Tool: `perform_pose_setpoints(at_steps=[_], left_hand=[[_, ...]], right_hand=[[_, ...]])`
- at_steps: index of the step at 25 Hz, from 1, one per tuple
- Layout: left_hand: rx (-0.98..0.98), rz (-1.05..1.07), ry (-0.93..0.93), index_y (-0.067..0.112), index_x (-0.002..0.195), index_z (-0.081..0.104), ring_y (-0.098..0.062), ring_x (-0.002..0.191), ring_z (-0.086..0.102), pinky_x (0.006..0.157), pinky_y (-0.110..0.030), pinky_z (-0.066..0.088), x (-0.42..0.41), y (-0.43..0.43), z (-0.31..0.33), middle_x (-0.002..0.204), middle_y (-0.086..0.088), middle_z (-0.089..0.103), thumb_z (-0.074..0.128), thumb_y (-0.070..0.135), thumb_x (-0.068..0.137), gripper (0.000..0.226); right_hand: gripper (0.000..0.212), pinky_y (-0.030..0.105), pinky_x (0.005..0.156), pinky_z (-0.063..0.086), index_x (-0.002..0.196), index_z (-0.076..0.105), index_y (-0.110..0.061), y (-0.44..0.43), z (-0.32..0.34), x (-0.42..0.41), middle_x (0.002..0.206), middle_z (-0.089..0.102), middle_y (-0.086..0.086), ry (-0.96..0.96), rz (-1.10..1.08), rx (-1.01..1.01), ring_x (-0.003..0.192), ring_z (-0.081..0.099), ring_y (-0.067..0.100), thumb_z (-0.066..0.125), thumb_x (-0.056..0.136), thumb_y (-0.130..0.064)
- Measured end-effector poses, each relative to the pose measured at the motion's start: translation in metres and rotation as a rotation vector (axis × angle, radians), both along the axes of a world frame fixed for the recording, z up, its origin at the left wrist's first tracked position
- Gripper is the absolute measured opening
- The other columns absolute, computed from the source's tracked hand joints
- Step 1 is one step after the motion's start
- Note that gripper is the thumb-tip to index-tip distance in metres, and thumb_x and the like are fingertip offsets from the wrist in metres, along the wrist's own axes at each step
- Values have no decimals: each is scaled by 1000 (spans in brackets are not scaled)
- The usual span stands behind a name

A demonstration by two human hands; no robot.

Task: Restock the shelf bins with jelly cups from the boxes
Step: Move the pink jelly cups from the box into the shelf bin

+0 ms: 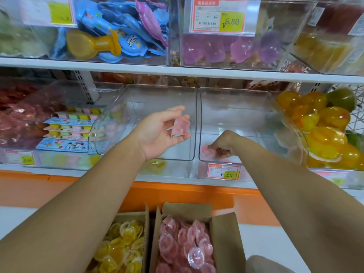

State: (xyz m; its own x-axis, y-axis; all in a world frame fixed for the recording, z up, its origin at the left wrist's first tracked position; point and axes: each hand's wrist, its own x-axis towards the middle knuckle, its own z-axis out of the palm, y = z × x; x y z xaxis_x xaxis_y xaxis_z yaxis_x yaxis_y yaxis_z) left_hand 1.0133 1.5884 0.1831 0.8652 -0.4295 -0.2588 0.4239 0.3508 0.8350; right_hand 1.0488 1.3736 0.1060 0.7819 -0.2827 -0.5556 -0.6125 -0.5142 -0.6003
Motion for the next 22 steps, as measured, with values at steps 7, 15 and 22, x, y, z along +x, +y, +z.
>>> perform_pose_setpoints(at_steps=[7, 15, 22], left_hand=[[160, 6, -167, 15, 118, 59, -17, 91, 66, 83, -26, 58, -6, -18, 2, 108, -9, 64, 67, 5, 89, 32], [710, 5, -708, 25, 144, 41, -10, 93, 61, 71, -3, 43, -10, -68, 1, 111, -2, 56, 86, 19, 75, 82], [624, 88, -645, 28, 139, 48, -11, 116, 57, 94, -23, 46, -14, -66, -4, 128, 1, 56, 78, 29, 85, 62]], right_hand=[[34, 29, 65, 54, 105, 65, 6, -16, 18, -13, 87, 69, 12, -253, 4, 25, 64, 60, 20, 66, 91, -24], [35, 27, 66, 59, 99, 63, -10, -31, 105, -75, 83, 71, 9, -284, 179, 640, 77, 72, 23, 63, 79, -38], [6, 20, 47, 54, 91, 58, -2, -54, 62, -50, 69, 66, 10, -377, -122, 417, 46, 65, 14, 62, 88, 2]])
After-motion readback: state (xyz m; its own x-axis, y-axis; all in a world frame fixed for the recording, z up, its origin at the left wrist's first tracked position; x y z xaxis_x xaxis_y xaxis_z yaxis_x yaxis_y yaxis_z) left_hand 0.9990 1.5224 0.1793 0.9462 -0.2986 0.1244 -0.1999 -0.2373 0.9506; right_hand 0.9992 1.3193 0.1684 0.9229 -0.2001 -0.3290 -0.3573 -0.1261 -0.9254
